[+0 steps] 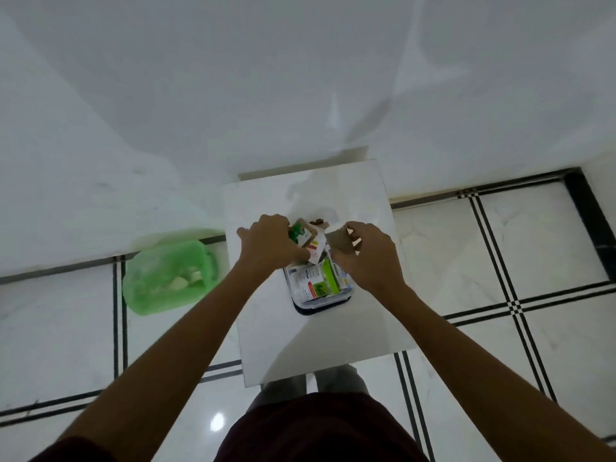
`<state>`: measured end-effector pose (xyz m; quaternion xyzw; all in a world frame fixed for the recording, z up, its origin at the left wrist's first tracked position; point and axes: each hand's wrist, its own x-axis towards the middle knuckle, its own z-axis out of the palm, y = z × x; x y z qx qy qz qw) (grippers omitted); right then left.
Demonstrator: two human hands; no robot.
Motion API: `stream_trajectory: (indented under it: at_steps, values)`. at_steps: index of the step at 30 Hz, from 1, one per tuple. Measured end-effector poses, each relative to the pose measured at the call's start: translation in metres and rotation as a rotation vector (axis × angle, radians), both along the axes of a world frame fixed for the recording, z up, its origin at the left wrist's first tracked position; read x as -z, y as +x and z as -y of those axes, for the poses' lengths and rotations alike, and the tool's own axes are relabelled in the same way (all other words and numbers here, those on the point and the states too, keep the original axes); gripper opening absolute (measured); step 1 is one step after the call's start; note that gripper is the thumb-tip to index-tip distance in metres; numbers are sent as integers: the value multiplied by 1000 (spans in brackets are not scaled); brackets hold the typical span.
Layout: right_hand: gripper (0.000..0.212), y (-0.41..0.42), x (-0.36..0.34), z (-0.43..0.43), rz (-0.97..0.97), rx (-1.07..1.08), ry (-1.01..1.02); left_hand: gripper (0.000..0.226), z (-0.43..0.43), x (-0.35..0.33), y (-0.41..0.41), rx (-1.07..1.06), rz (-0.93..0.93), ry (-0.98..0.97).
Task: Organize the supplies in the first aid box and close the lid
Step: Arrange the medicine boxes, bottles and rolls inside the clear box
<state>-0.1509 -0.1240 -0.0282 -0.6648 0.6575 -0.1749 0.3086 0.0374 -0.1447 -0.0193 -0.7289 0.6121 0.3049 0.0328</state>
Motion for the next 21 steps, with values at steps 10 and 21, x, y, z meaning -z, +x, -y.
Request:
stream_trajectory:
  at_steps: [10,21]
  values:
    - [40,25,11,37,-196,-71,44,37,-12,14,-7,219,75,-196]
    - [30,16,11,30,-225,-128,106,36,-13,29,-4,13,39,-314]
